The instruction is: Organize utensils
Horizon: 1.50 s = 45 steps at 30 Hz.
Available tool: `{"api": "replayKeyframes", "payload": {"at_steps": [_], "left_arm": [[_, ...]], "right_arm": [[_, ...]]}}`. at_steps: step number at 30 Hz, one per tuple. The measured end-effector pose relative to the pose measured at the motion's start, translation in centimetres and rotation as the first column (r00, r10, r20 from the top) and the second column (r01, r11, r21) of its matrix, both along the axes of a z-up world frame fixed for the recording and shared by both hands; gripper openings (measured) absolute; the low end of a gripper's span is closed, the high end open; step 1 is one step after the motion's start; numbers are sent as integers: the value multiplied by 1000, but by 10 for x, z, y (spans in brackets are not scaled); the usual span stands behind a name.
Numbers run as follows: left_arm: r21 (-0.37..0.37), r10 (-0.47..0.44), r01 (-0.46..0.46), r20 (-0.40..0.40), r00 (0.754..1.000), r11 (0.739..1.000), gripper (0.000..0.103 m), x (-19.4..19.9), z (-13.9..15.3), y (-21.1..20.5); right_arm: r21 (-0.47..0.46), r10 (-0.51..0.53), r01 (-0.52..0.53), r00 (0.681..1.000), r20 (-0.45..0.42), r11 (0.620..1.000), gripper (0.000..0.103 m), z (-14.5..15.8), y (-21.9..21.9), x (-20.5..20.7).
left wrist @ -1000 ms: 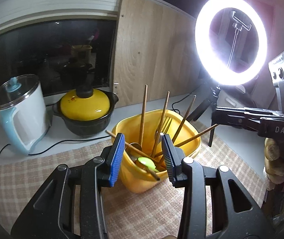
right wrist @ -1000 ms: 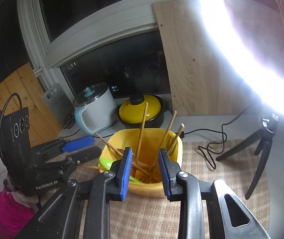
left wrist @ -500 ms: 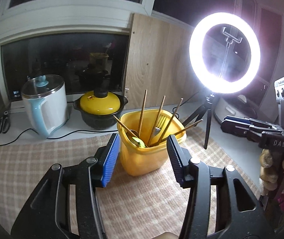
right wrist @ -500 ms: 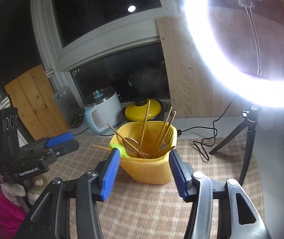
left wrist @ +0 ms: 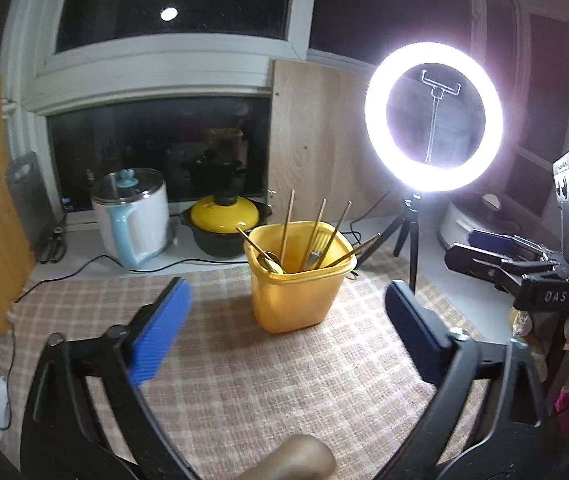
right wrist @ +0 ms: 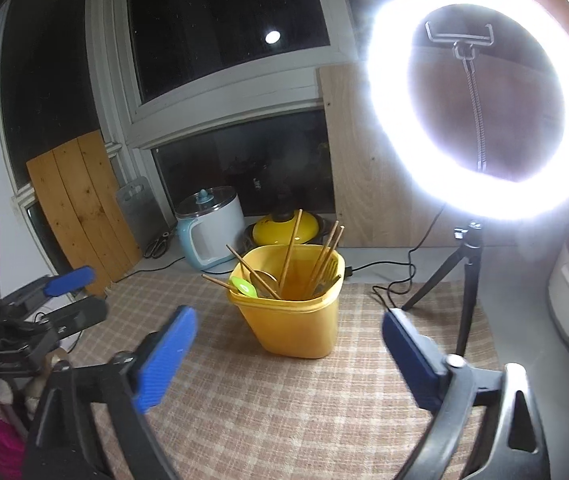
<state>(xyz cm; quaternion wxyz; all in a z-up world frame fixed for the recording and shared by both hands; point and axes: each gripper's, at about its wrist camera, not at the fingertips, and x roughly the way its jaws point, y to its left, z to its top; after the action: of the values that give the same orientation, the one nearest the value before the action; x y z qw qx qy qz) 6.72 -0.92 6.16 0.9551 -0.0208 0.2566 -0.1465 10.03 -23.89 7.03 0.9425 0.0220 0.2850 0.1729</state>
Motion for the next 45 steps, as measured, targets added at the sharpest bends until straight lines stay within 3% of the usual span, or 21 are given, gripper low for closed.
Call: {"api": "replayKeyframes", "payload": {"at_steps": [16,27,45], "left_arm": [[45,56,-55,-20,998,997,102,-16,-8,-16],[65,71,-68,-48,996,996,102,-9,-14,-17],[60,72,-70,-29,997,996,102,-16,-6,-18]], "right_arm": [[-21,-108,109,993,50,994,103,-8,-17,-19],[-44,-110,111,993,37,993,103,-15,-16,-13],[-41,-115,116,993,30,992,103,-17,-18,-18]]}}
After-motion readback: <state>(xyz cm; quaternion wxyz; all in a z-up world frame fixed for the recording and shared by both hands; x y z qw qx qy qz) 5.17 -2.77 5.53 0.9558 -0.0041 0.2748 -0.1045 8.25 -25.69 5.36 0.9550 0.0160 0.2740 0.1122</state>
